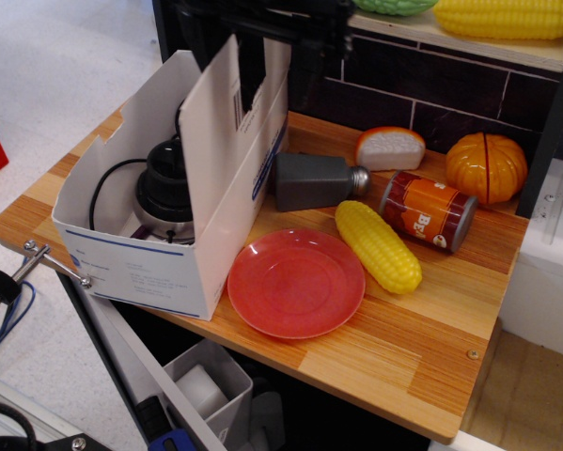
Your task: Open white1fbox flap
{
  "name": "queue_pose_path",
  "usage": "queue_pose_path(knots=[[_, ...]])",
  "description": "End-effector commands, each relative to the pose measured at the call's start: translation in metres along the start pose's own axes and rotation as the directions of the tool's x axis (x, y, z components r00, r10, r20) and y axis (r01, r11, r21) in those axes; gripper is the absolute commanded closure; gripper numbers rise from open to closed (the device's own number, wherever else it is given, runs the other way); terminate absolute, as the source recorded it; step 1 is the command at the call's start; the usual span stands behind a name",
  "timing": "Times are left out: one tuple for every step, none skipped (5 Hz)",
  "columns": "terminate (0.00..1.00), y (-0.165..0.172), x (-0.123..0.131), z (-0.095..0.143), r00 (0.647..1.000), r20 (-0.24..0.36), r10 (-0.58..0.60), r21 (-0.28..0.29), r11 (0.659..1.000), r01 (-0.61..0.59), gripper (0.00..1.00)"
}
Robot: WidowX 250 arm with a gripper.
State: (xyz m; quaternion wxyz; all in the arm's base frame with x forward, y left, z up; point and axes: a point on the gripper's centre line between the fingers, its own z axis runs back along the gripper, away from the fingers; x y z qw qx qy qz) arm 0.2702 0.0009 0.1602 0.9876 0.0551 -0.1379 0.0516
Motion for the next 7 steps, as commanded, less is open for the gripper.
queue_pose_path(knots=[[0.0, -0.031, -0.007, -0.006, 0.998, 0.033, 0.049, -0.004, 0.999, -0.049, 0.0], [0.0, -0.046, -0.013, -0.015, 0.996, 0.037, 0.077, -0.015, 0.997, -0.077, 0.0], [0.0, -0.058, -0.016, -0.023, 0.995, 0.035, 0.089, -0.026, 0.996, -0.088, 0.0], [0.0, -0.076, -0.013, -0.031, 0.995, 0.023, 0.097, -0.049, 0.994, -0.096, 0.0], [0.0, -0.089, -0.017, -0.04, 0.994, 0.022, 0.111, -0.061, 0.992, -0.11, 0.0], [0.0, -0.094, -0.022, -0.047, 0.994, 0.025, 0.11, -0.063, 0.992, -0.109, 0.0], [1.0, -0.093, -0.023, -0.052, 0.994, 0.037, 0.103, -0.063, 0.993, -0.101, 0.0]])
